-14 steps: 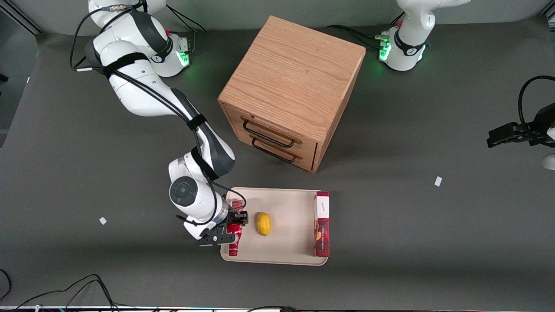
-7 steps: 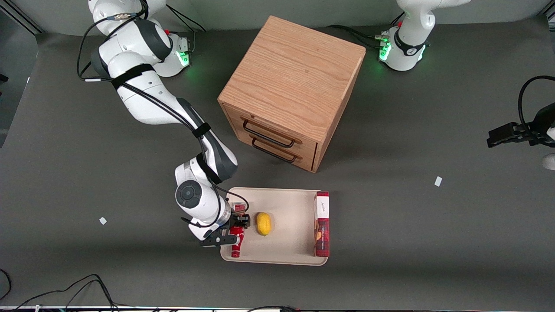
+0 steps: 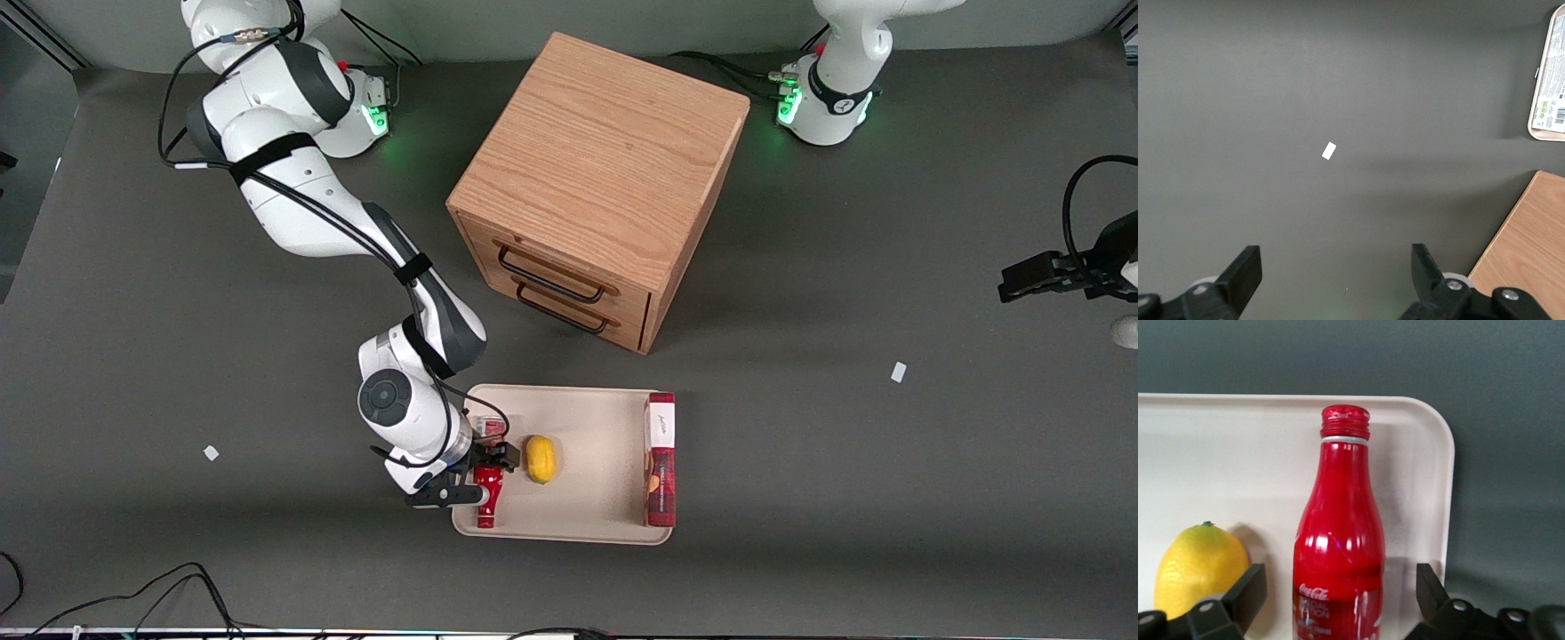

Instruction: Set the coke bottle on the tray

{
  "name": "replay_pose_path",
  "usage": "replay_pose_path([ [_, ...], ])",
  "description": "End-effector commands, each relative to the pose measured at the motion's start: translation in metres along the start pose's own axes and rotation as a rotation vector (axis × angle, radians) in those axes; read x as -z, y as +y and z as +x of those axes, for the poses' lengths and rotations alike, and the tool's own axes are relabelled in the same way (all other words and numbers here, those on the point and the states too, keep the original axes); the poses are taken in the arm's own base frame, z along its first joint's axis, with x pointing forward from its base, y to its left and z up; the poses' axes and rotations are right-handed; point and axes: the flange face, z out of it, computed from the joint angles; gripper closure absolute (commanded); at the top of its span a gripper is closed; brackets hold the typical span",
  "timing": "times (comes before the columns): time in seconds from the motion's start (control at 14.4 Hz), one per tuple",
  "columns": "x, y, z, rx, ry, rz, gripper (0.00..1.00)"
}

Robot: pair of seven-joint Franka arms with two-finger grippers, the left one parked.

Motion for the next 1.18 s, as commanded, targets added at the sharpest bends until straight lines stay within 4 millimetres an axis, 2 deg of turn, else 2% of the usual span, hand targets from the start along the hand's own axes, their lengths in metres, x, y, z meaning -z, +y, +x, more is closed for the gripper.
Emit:
replay_pose_path([
  [0.0,0.014,0.002,0.008,-0.016,0.031,-0.009,0.0],
  [0.07,0.024,0.003,0.007,-0.013,0.028,-0.013,0.0],
  [0.21,0.062,0.016,0.01,-0.011,0.022,-0.032,0.0],
  [0.35,0.109,0.027,0.006,0.005,-0.024,-0.076,0.0],
  [0.42,0.134,0.039,0.003,0.007,-0.046,-0.112,0.0],
  [0.56,0.18,0.057,-0.014,0.014,-0.055,-0.143,0.0],
  [0.7,0.218,0.087,-0.031,0.015,-0.05,-0.167,0.0],
  [0.83,0.258,0.119,-0.049,-0.063,-0.052,-0.119,0.0],
  [0.9,0.277,0.135,-0.056,-0.042,-0.046,-0.112,0.0],
  [1.11,0.331,0.18,-0.089,-0.051,-0.054,-0.123,0.0],
])
